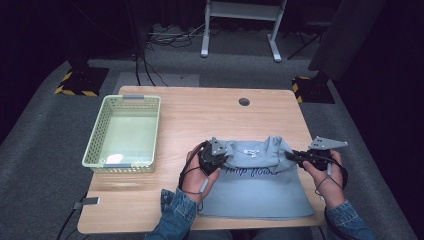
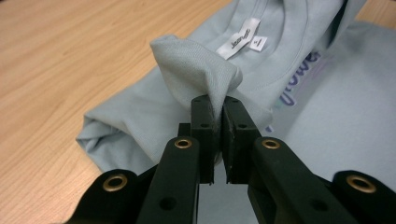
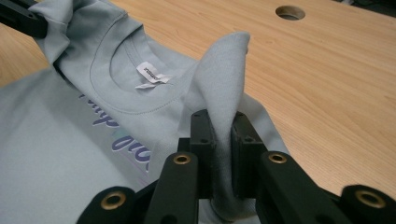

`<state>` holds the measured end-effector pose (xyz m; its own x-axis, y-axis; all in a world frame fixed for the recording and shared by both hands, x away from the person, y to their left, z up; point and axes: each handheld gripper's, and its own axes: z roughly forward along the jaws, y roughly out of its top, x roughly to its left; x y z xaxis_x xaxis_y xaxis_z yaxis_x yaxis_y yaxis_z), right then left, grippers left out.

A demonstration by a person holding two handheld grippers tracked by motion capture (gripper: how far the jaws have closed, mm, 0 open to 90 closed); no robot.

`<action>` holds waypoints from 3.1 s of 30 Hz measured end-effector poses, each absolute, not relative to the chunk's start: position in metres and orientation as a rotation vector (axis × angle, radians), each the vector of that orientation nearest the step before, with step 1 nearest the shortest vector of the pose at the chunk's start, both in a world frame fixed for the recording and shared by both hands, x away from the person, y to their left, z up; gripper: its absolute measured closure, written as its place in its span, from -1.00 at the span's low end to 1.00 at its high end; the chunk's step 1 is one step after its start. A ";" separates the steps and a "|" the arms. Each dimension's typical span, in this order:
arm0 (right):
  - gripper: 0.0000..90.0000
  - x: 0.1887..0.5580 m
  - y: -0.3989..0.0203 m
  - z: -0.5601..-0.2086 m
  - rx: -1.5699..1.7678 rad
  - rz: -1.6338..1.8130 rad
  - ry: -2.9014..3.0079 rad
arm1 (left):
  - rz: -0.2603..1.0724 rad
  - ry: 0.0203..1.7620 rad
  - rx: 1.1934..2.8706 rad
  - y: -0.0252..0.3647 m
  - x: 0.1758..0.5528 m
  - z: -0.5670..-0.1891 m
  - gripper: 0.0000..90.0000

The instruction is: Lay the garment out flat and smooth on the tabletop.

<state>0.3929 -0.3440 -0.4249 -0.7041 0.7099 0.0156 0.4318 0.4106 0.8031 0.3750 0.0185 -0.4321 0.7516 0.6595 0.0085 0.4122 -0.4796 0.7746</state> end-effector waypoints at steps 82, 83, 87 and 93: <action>-0.19 0.319 -0.360 -0.505 0.984 1.106 2.420 | 0.314 0.835 2.268 -0.008 0.311 -0.495 -0.08; -0.22 0.320 -0.361 -0.503 0.980 1.095 2.440 | 0.326 0.829 2.249 -0.009 0.312 -0.494 -0.12; -0.28 0.326 -0.366 -0.491 0.987 1.130 2.391 | 0.386 0.818 2.230 -0.011 0.316 -0.485 -0.16; -0.30 0.337 -0.376 -0.497 1.067 1.094 2.336 | 0.437 0.802 2.245 -0.018 0.327 -0.473 -0.19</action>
<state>0.3373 -0.3765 -0.4969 -0.6562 0.7545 0.0035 0.4857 0.4189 0.7672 0.3266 -0.0176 -0.4726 0.7512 0.6558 0.0751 0.4186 -0.5613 0.7139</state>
